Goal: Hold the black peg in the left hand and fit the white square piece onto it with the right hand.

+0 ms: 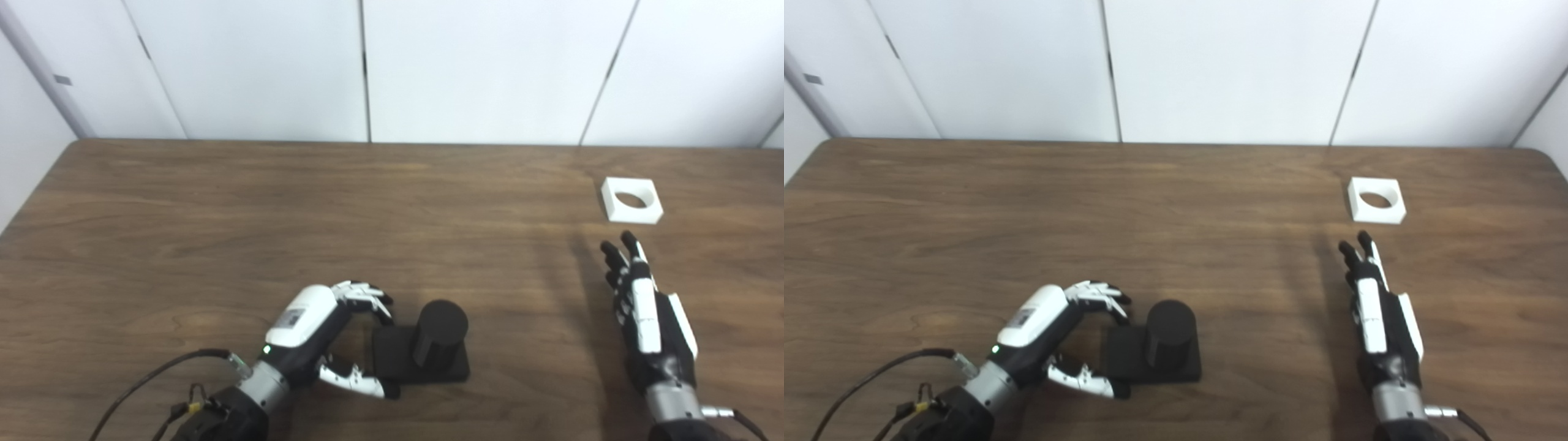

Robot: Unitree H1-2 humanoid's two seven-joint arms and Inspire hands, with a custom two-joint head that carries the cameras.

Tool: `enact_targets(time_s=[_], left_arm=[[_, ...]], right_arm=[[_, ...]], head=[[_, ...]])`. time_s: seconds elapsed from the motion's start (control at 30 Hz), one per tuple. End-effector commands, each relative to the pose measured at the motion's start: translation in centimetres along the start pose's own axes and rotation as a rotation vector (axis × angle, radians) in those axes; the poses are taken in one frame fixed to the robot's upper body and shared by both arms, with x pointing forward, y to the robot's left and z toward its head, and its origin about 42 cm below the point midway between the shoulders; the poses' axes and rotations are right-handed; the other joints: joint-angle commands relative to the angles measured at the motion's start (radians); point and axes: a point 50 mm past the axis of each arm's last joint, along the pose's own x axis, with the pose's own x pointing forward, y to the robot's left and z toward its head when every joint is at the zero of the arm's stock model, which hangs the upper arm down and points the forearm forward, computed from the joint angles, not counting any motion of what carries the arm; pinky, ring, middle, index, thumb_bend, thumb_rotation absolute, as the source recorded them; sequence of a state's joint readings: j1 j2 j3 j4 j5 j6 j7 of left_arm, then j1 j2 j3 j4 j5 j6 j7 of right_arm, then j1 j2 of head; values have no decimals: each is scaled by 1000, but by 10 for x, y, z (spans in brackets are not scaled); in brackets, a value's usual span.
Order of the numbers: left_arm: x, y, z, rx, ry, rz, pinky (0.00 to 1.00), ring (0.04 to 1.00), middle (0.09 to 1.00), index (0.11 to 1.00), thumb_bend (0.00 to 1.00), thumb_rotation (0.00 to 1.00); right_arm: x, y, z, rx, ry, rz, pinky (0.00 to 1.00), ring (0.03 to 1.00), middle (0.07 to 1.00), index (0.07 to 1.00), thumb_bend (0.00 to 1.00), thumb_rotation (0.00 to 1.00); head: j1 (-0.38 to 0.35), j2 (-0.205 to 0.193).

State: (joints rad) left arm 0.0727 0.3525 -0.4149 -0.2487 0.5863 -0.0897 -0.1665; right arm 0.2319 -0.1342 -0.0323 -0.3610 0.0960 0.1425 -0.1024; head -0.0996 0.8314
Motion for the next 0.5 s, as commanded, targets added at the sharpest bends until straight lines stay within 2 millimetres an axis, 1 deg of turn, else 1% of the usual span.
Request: enact_targets(time_s=[0.0,0.2,0.43,0.47], left_arm=[[-1,-4,5,6,-40,-46,973,875,794,487,515,46],[1,-13,7,11,-35,-56,965,879,798,488,514,45],[2,-18,6,116,15,-55,943,864,788,487,514,49],[2,-19,6,134,22,-57,941,864,787,487,515,49]], right_arm=[[-6,15,8,56,-22,-27,1000,981,931,996,573,1000],[-5,12,10,45,-12,-37,1000,968,918,988,559,1000],[-4,5,9,40,-22,-57,1000,943,908,981,548,984],[-4,4,8,37,-24,-57,997,940,908,981,554,977]], head=[[-6,5],[-19,13],[-26,10],[-31,3]])
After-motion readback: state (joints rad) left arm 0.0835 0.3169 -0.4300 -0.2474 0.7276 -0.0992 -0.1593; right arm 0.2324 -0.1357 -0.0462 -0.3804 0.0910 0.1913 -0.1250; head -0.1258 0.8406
